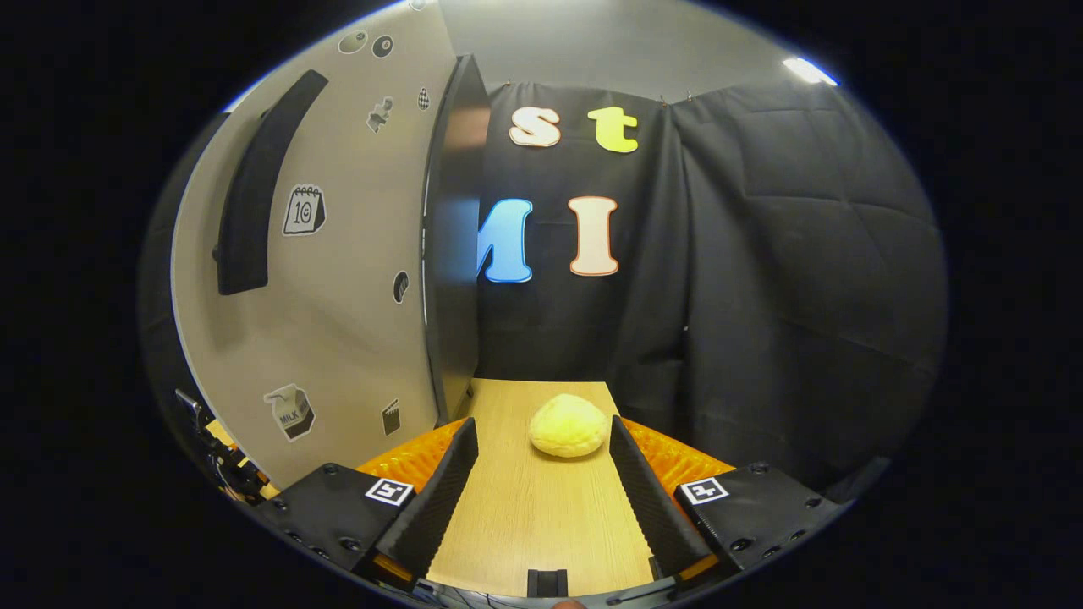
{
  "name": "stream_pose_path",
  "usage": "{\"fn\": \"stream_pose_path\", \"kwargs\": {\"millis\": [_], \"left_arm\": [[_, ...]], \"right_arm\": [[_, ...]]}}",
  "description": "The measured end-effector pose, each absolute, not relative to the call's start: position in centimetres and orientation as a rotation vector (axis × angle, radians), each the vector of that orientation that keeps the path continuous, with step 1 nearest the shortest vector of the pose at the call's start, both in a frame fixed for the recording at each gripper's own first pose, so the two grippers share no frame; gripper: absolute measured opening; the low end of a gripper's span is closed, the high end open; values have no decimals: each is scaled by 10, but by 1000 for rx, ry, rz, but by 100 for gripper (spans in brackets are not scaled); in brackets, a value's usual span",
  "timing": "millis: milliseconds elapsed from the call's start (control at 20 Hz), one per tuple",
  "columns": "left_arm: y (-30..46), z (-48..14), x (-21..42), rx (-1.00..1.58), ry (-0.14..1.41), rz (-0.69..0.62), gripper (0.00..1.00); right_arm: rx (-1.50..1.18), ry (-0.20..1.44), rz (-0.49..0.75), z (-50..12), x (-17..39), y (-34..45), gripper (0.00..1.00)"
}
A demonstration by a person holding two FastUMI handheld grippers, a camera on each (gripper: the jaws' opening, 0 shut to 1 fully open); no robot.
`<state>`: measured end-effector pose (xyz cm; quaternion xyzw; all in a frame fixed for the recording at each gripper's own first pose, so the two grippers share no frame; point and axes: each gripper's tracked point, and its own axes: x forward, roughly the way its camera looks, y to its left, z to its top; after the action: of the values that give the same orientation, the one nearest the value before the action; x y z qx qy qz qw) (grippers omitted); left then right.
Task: Open the cabinet door with the right hand, grasp the bottle in the cabinet with the left hand and place it on the coaster, then close the cabinet door with the right hand.
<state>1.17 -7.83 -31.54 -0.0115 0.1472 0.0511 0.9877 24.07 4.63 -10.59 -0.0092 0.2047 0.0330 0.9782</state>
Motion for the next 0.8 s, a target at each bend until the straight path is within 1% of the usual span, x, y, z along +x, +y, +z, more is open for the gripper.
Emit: {"fn": "stream_pose_path", "kwargs": {"millis": [50,100,150,200,250,300,350,450,500,550,600,650,750,800], "left_arm": [[-81,-316,10,-24,302,98,76],[-82,-317,6,-24,311,99,76],[-82,-317,4,-26,314,102,76],[-82,-318,2,-27,322,106,74],[-83,-318,-1,-24,325,110,76],[-83,-317,-3,-21,328,111,76],[-83,-317,-2,-19,330,111,76],[-83,-318,-1,-15,339,114,76],[-82,-318,0,-15,343,118,76],[-82,-319,-1,-16,345,121,73],[-82,-318,-1,-13,347,122,73],[-81,-319,-1,-8,349,125,76],[-79,-318,-2,9,349,131,76],[-80,-322,-1,10,361,131,82]], "right_arm": [[-18,415,69,-108,241,48,94],[-23,417,70,-108,241,49,94],[-27,415,69,-108,242,49,99],[-27,413,71,-107,242,50,99],[-24,415,74,-109,241,52,94],[-22,417,75,-109,241,53,99],[-22,418,75,-110,241,53,94],[-26,417,74,-110,241,52,94],[-27,416,74,-110,241,52,99],[-27,415,75,-110,242,52,94],[-26,415,76,-109,243,52,94],[-25,415,77,-110,243,52,94],[-24,418,82,-111,244,52,94],[-26,420,83,-111,245,52,94]]}}
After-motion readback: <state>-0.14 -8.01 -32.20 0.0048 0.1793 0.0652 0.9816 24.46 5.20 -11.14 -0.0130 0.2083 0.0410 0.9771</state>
